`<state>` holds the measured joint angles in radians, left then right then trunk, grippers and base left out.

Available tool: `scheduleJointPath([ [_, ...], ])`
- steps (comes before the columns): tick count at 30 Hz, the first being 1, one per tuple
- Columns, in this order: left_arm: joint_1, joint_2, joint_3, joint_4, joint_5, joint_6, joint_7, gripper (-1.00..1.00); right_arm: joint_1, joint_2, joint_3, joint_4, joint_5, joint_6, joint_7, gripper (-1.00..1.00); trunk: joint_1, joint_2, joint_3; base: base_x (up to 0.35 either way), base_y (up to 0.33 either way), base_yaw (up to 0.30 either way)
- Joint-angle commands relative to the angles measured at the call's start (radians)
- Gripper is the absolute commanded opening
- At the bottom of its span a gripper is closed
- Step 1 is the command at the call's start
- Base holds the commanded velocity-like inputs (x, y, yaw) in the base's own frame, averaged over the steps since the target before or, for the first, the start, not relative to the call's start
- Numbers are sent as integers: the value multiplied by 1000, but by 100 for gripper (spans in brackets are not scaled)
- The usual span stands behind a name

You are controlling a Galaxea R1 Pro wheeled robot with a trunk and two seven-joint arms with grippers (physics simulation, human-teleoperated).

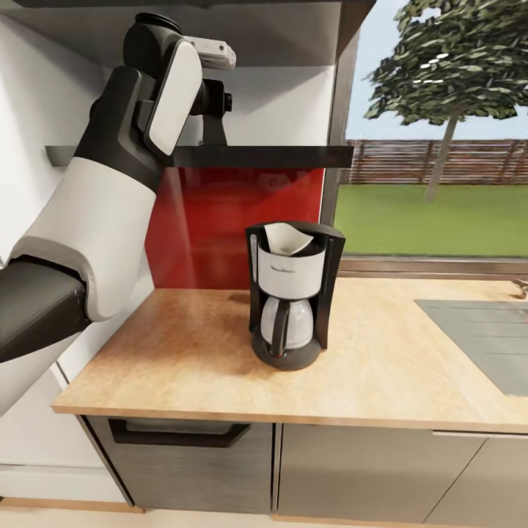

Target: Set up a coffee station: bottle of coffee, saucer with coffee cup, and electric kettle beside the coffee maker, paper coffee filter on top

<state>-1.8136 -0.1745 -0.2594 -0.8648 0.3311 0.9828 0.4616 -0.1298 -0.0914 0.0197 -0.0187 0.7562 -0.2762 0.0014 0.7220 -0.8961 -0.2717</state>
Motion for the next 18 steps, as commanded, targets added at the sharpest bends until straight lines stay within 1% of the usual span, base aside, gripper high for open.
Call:
scheduleJointPath([
  [1,-1,0,-1,0,9,2,9,100,-1,0,2,0,0,-3,0,100,0,-1,-1,63,0,0],
  [7,-1,0,-1,-2,9,2,9,100,-1,0,2,0,1,-3,0,100,0,-1,-1,172,0,0],
  [14,-1,0,-1,-13,8,2,10,100,-1,-1,2,0,1,-3,0,100,0,-1,-1,36,0,0],
  [18,-1,0,-1,-28,7,2,11,100,-1,-1,2,0,1,-3,0,100,0,-1,-1,151,0,0],
])
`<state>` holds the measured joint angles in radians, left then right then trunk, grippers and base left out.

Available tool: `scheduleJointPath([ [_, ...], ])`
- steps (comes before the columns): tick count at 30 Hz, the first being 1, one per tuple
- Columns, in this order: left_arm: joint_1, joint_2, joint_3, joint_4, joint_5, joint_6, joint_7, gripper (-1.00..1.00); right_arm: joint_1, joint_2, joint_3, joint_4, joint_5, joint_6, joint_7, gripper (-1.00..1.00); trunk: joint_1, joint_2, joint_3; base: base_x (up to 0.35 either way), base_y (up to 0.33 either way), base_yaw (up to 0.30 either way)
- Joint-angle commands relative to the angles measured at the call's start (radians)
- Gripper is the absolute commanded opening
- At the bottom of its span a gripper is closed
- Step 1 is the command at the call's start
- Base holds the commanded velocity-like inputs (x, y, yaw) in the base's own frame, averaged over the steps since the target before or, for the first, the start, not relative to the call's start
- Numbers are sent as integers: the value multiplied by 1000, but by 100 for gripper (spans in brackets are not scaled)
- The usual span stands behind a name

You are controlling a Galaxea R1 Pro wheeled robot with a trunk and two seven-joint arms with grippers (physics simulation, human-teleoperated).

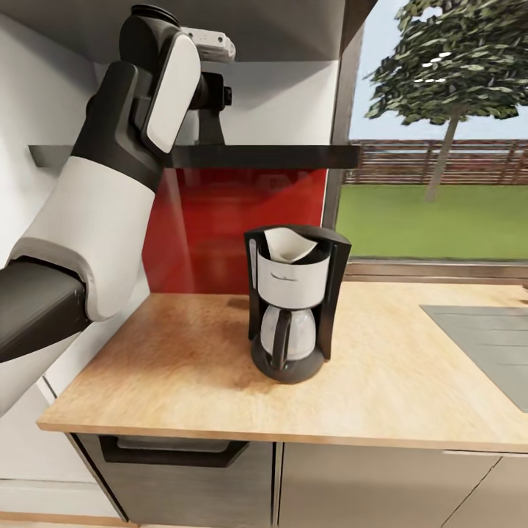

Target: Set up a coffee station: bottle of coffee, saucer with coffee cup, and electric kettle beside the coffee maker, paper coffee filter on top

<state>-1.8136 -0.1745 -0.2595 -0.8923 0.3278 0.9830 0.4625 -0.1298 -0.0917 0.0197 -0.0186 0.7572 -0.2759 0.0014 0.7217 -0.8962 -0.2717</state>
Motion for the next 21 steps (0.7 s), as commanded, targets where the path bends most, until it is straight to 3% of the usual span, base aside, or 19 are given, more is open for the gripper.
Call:
scheduleJointPath([
  [1,-1,0,-1,-9,10,2,10,100,-1,0,2,0,0,-3,0,100,0,-1,-1,175,0,0],
  [18,-1,0,-1,-25,8,2,11,100,1,0,3,8,1,-1,0,100,0,-1,-1,94,0,0],
  [21,-1,0,-1,-24,8,2,11,100,2,-1,5,33,26,-1,0,100,0,-1,-1,31,0,0],
])
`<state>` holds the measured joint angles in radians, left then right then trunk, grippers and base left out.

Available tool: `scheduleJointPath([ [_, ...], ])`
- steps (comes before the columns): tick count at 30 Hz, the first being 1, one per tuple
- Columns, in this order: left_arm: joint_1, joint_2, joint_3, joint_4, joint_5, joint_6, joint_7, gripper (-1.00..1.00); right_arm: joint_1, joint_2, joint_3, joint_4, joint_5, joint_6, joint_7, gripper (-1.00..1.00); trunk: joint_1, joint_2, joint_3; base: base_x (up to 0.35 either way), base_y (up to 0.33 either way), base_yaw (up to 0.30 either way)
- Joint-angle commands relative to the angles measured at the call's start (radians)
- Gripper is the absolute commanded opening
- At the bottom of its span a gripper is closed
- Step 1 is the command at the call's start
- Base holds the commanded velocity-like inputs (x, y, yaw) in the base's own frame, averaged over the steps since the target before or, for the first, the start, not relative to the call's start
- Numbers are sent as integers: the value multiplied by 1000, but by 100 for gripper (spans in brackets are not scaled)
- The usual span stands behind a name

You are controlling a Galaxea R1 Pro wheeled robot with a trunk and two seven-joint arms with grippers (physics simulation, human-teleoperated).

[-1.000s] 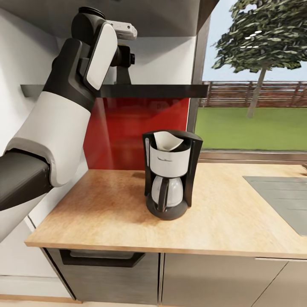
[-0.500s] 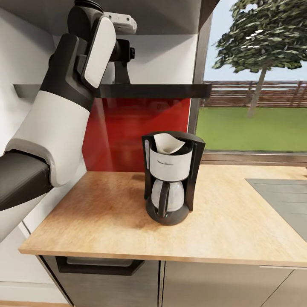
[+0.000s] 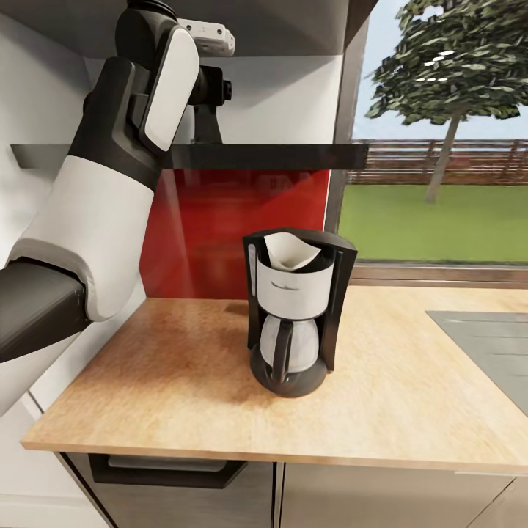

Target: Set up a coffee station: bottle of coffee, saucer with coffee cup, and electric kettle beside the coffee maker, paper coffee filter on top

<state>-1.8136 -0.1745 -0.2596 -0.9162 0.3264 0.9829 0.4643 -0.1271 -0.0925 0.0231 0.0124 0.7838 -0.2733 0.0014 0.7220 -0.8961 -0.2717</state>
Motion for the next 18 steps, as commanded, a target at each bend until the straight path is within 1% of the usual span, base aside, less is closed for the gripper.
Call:
scheduleJointPath([
  [1,-1,0,-1,0,10,2,9,100,-1,0,4,8,16,-4,0,100,0,-1,-1,20,0,0],
  [2,-1,0,-1,0,10,2,10,100,1,-1,11,23,84,-4,-1,100,0,-1,-1,10,0,0],
  [5,-1,0,-1,0,10,2,10,100,3,0,15,31,160,-3,-1,100,0,-1,-1,7,0,0],
  [7,-1,0,-1,-1,10,2,10,100,6,0,16,35,203,-3,-1,100,0,-1,-1,4,0,0],
  [8,-1,0,-1,-1,10,2,10,100,11,2,17,37,236,-4,-1,100,0,-1,-1,2,0,0],
  [10,-1,0,-1,-1,10,2,10,100,20,2,17,39,259,-4,-1,100,0,-1,-1,6,0,0],
  [14,-1,0,-1,-1,10,2,9,100,37,3,18,40,286,-4,-1,100,0,-1,-1,94,0,0],
  [18,-1,0,-1,-1,10,2,10,100,45,3,18,41,297,-4,-2,100,0,-1,-1,110,0,0],
])
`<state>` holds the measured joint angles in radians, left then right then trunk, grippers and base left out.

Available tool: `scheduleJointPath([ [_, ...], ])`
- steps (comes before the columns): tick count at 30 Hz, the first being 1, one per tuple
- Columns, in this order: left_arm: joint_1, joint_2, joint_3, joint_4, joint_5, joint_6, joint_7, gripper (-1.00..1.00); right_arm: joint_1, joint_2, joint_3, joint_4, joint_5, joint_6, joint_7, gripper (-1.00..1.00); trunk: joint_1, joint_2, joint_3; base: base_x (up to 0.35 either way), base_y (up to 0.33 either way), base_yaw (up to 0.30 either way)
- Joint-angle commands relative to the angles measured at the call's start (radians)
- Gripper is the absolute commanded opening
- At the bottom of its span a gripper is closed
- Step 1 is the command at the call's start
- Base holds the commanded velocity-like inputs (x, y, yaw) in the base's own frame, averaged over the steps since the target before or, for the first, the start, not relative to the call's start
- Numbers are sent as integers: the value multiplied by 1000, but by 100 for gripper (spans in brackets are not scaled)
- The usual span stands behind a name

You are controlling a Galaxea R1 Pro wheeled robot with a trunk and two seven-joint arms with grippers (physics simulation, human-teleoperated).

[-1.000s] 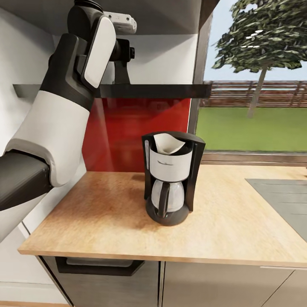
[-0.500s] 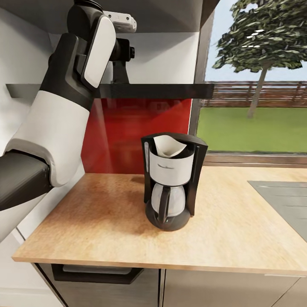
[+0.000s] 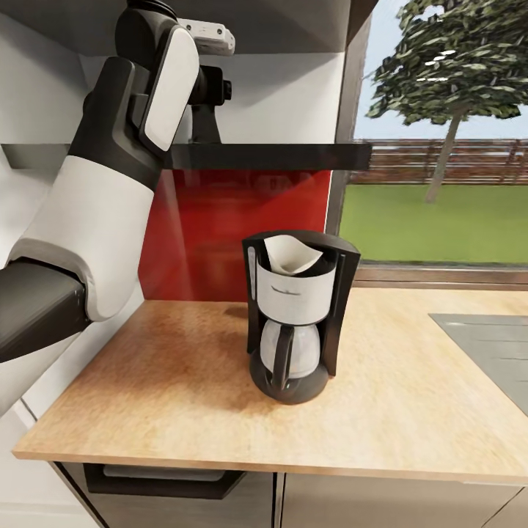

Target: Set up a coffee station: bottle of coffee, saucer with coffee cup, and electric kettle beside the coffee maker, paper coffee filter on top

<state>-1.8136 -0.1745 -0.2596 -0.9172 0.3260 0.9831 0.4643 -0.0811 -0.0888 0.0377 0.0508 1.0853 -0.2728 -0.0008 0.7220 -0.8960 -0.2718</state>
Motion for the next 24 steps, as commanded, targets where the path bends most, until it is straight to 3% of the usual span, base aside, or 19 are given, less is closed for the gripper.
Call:
scheduleJointPath([
  [1,-1,0,-1,0,10,2,9,100,-1,0,4,2,-3,-5,0,100,0,-1,-1,50,0,0],
  [7,-1,0,-1,-1,10,2,10,100,0,0,3,2,-2,-5,-1,100,0,-1,-1,81,10,0],
  [16,-1,0,0,-3,12,2,101,100,0,0,2,1,-2,-5,-1,100,0,-1,-1,67,37,0],
  [24,-1,0,0,-3,12,2,107,100,0,0,2,1,-2,-5,-1,100,0,-1,-1,43,12,0],
])
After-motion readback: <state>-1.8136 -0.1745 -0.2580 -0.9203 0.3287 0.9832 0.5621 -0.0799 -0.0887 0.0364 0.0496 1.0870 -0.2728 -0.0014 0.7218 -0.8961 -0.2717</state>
